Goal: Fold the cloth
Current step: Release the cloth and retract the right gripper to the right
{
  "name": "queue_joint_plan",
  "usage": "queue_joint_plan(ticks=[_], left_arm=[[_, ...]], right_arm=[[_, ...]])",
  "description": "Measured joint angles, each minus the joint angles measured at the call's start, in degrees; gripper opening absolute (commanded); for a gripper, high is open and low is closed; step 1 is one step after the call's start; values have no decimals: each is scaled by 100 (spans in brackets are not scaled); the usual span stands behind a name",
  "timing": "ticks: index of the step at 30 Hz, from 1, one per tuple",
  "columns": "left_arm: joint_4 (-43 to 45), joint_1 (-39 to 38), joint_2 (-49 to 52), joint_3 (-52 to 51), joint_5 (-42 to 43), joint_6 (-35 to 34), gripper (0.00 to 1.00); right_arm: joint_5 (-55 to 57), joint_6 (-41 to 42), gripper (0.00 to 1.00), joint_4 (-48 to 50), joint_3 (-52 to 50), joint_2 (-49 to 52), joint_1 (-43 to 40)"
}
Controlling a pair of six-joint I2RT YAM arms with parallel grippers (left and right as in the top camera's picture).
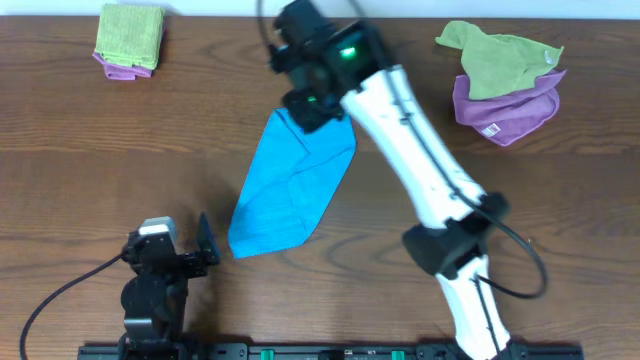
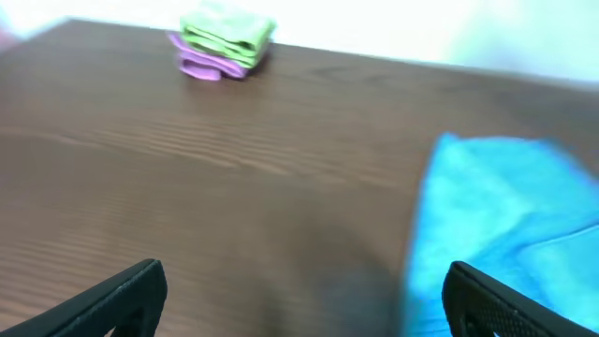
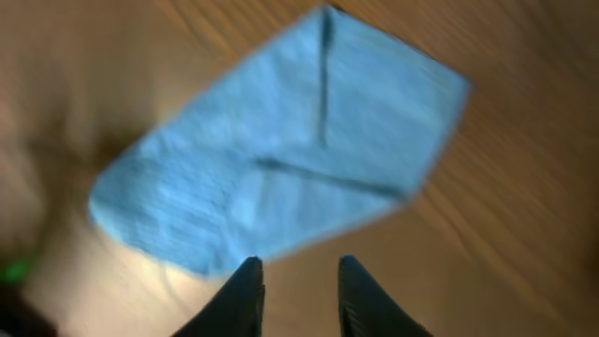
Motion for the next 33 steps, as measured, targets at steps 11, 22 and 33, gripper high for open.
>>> queue_joint_plan(ticks=[11, 22, 33], left_arm=[[426, 0, 0, -90, 2055, -1488, 95], [1733, -7, 470, -142, 3217, -1958, 96], [3112, -417, 3021, 466, 3423, -1578, 96]], right_arm=[[120, -26, 45, -435, -1010, -3195, -391], [404, 645, 57, 623, -4767, -5694, -387], [437, 1493, 77, 1639, -7488, -7473, -387]])
